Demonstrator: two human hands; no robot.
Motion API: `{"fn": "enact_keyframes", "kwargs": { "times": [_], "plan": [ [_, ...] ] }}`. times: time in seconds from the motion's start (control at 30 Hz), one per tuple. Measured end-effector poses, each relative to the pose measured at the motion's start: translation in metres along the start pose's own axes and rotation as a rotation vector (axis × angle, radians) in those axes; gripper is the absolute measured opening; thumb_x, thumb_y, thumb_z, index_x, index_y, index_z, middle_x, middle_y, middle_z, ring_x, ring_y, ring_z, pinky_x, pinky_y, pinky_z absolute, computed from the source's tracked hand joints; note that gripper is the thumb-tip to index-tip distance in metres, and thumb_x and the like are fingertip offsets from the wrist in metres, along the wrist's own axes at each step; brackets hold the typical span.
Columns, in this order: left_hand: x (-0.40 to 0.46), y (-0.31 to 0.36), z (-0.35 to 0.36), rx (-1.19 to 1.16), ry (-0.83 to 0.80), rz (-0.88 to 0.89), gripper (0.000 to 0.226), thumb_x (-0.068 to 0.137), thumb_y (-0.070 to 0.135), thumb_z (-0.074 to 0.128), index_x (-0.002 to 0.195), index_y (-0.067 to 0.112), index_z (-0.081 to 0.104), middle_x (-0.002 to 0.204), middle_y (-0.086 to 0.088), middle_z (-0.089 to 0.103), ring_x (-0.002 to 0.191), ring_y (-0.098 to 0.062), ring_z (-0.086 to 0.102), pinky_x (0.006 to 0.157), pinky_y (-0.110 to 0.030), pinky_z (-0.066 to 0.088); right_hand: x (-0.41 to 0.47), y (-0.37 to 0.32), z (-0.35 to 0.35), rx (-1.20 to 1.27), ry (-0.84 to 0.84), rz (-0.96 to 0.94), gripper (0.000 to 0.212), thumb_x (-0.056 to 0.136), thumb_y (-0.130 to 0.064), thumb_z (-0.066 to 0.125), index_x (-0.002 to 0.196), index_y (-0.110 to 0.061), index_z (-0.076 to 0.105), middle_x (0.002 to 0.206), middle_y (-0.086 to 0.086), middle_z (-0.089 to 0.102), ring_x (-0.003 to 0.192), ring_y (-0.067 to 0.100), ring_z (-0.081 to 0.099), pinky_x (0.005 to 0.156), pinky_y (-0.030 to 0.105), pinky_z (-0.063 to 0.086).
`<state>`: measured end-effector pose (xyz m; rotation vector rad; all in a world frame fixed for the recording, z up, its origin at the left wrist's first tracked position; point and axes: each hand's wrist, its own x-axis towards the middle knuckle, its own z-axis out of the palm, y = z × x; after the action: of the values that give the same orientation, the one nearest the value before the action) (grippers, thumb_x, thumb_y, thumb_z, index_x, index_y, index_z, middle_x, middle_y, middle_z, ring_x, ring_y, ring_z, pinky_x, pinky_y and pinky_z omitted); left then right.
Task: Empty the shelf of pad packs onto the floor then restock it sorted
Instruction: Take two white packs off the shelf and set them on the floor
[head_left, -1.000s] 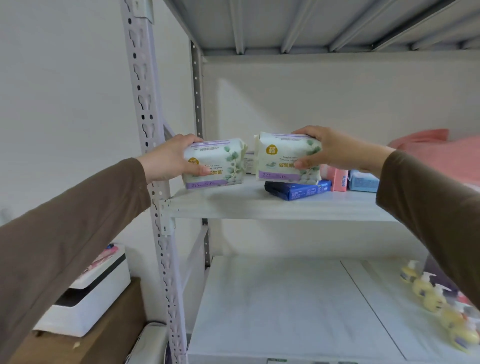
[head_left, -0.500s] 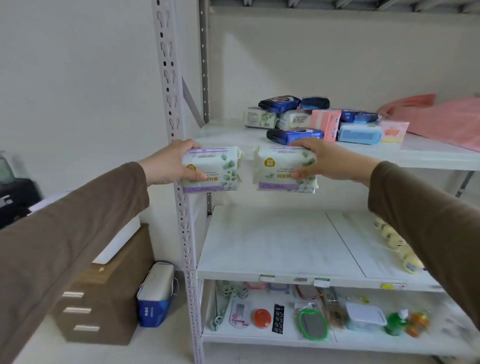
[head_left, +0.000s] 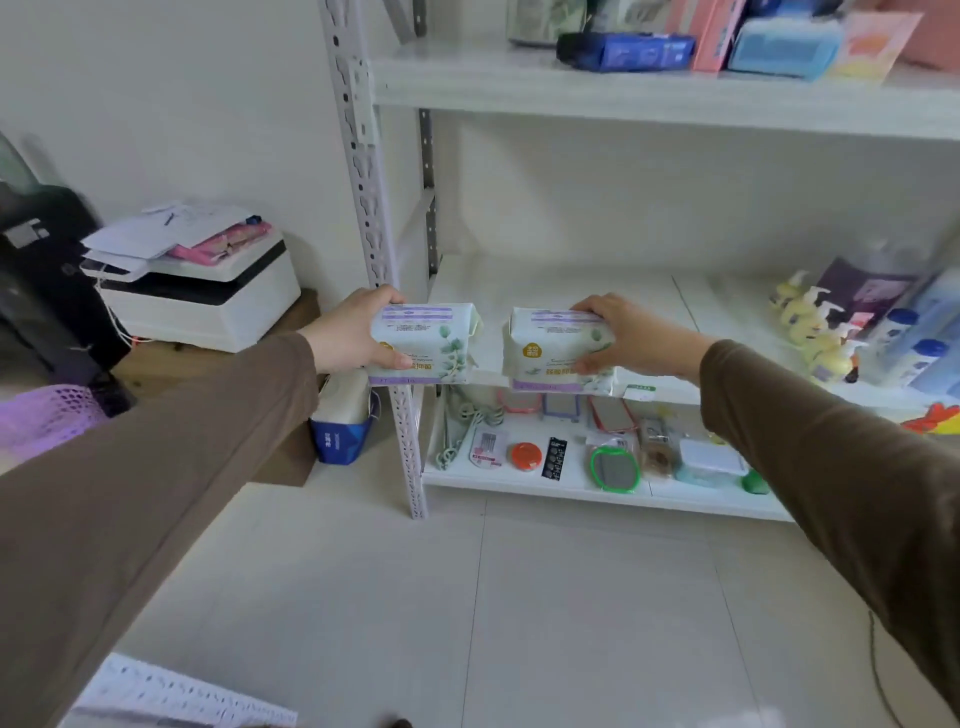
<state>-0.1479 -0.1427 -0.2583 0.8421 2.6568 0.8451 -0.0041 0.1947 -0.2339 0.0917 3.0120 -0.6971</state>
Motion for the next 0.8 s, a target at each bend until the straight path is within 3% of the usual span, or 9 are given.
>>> {"fn": "enact_keyframes", "kwargs": {
  "times": [0.1,0.27,0.37,0.47,0.63,0.8],
  "plan": [
    [0.001,-0.028,0.036,-0.008,-0.014,-0.030,0.067,0.068,0.031,0.089,0.122,0.029,0.049,0.122,-0.001,0.050,0.109,-0.019,0.053,0.086,-0.029,0.042,0.005,0.015,0.037,0.035,-0.026,0.045,0.072,0.073,-0.023,0.086,0.134,-0.020,0.050,0.119,0.003,0.046,0.101,0.022,0.052,0.087,0.027,0.038],
    [0.012,-0.083,0.088,-0.002,-0.076,-0.094,0.074,0.071,0.030,0.087,0.134,0.027,0.049,0.130,-0.004,0.038,0.118,-0.019,0.045,0.106,-0.030,0.035,0.031,0.034,0.107,0.086,-0.052,0.131,0.069,0.071,-0.023,0.087,0.130,-0.024,0.051,0.116,0.005,0.046,0.100,0.028,0.056,0.088,0.032,0.045],
    [0.027,-0.122,0.117,-0.011,-0.104,-0.128,0.075,0.072,0.030,0.086,0.136,0.029,0.049,0.129,-0.004,0.035,0.119,-0.019,0.046,0.106,-0.026,0.034,0.054,0.044,0.150,0.093,-0.075,0.176,0.069,0.071,-0.025,0.086,0.130,-0.025,0.051,0.114,0.005,0.047,0.101,0.029,0.056,0.088,0.035,0.047],
    [0.038,-0.161,0.147,-0.024,-0.171,-0.168,0.077,0.073,0.032,0.085,0.139,0.032,0.046,0.124,-0.004,0.037,0.115,-0.021,0.048,0.109,-0.032,0.036,0.078,0.053,0.197,0.090,-0.097,0.223,0.072,0.071,-0.028,0.086,0.133,-0.027,0.049,0.116,0.004,0.047,0.099,0.028,0.055,0.087,0.040,0.051],
    [0.055,-0.221,0.206,-0.030,-0.232,-0.178,0.076,0.073,0.034,0.085,0.139,0.034,0.046,0.119,0.001,0.039,0.113,-0.020,0.050,0.105,-0.034,0.040,0.109,0.081,0.285,0.157,-0.093,0.299,0.074,0.070,-0.024,0.086,0.135,-0.025,0.050,0.121,0.004,0.044,0.098,0.028,0.057,0.082,0.029,0.047],
    [0.071,-0.269,0.282,0.009,-0.267,-0.174,0.074,0.073,0.038,0.083,0.137,0.039,0.045,0.113,0.003,0.043,0.107,-0.016,0.051,0.097,-0.036,0.045,0.133,0.122,0.375,0.224,-0.057,0.363,0.071,0.073,-0.018,0.084,0.134,-0.024,0.049,0.120,0.002,0.042,0.097,0.028,0.056,0.084,0.031,0.047]
  ]
}}
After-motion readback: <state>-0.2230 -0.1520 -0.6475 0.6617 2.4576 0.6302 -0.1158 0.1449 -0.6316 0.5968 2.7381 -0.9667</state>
